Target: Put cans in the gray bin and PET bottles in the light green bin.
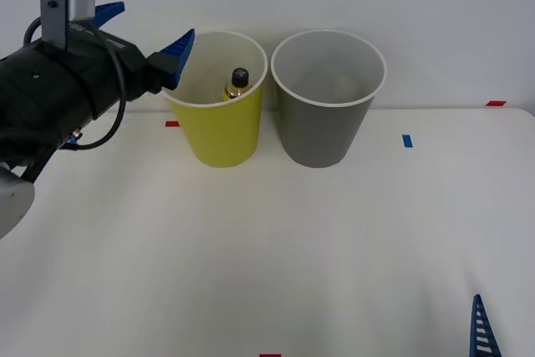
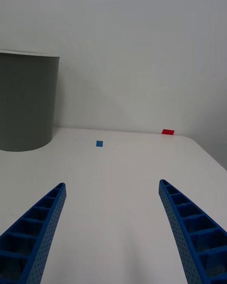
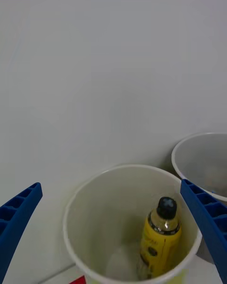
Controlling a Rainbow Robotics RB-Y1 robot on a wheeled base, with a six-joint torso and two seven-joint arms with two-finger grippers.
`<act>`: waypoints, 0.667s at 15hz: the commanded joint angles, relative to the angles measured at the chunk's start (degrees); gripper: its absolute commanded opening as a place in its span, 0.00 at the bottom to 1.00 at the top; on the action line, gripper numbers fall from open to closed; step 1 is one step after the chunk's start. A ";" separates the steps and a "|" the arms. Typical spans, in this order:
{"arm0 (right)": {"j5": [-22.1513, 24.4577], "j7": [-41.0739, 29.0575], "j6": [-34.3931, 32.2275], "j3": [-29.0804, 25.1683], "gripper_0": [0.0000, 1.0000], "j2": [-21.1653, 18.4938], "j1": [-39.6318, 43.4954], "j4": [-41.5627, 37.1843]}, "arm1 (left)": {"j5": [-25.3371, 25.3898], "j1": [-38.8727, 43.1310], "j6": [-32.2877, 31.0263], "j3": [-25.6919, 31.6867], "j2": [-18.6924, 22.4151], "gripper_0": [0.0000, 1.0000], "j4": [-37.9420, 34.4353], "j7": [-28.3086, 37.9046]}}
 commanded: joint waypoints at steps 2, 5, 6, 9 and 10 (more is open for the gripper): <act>0.00 0.00 0.00 0.00 0.65 0.00 0.00 0.00 | -2.29 15.12 -0.58 4.97 -0.10 1.00 -10.07 0.37; 0.00 0.00 0.00 0.00 0.64 0.00 0.00 0.00 | -2.38 22.94 -7.08 6.11 0.25 1.00 -11.03 0.10; 0.00 0.00 0.00 0.00 0.65 0.00 0.00 0.00 | -2.64 25.40 -9.28 6.47 0.16 1.00 -11.21 -0.16; 0.00 0.00 0.00 0.00 0.64 0.00 0.00 0.00 | -4.84 30.14 -19.04 6.29 -1.51 1.00 -8.04 -0.86; 0.00 0.00 0.00 0.00 0.65 0.00 0.00 0.00 | -7.56 31.64 -26.07 4.44 -2.74 1.00 -4.70 -1.13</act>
